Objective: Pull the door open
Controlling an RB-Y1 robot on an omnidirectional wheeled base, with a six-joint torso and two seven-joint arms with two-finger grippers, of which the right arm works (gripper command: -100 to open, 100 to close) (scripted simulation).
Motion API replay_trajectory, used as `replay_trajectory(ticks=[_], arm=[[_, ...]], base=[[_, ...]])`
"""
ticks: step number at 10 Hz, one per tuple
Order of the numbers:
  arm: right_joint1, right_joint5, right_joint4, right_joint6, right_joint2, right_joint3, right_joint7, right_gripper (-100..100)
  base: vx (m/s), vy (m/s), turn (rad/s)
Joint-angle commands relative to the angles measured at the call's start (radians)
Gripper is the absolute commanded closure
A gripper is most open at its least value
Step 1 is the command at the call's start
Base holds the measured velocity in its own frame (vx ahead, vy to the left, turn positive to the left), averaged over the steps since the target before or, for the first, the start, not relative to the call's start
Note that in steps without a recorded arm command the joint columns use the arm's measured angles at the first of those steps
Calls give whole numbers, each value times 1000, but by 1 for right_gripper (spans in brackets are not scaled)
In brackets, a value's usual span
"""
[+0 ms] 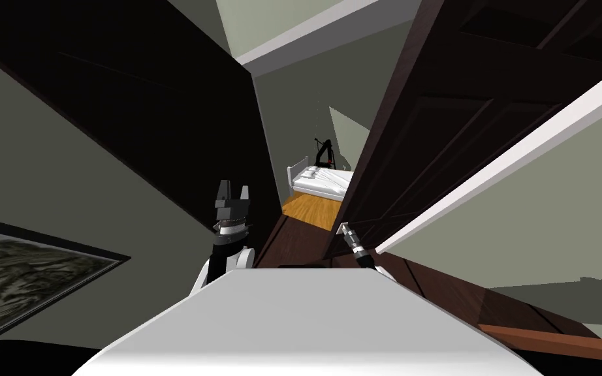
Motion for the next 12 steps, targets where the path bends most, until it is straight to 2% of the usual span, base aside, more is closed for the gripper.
replay_trajectory(ticks=[1,2,3,4,5,6,8,9,10,11,12], arm=[[-30,-12,19,13,14,25,15,100],[-46,-21,25,24,17,35,23,100],[-46,-21,53,24,17,35,23,100],[-46,-21,25,24,17,35,23,100],[-73,-36,35,42,23,51,36,100],[-73,-36,27,42,23,51,36,100],[-102,-53,47,62,30,70,51,100],[-96,-49,48,53,29,65,47,100],[-77,-46,53,23,8,70,29,100],[-69,-45,55,11,0,70,21,100],[-52,-42,60,-16,-19,72,5,100]], base=[[-144,-65,85],[-176,-96,120],[-108,-65,65],[-51,-28,-32],[-121,-73,61],[-124,-96,81],[-104,-133,82],[-44,-60,52],[-76,-10,167],[-125,-14,178],[-145,-20,170]])
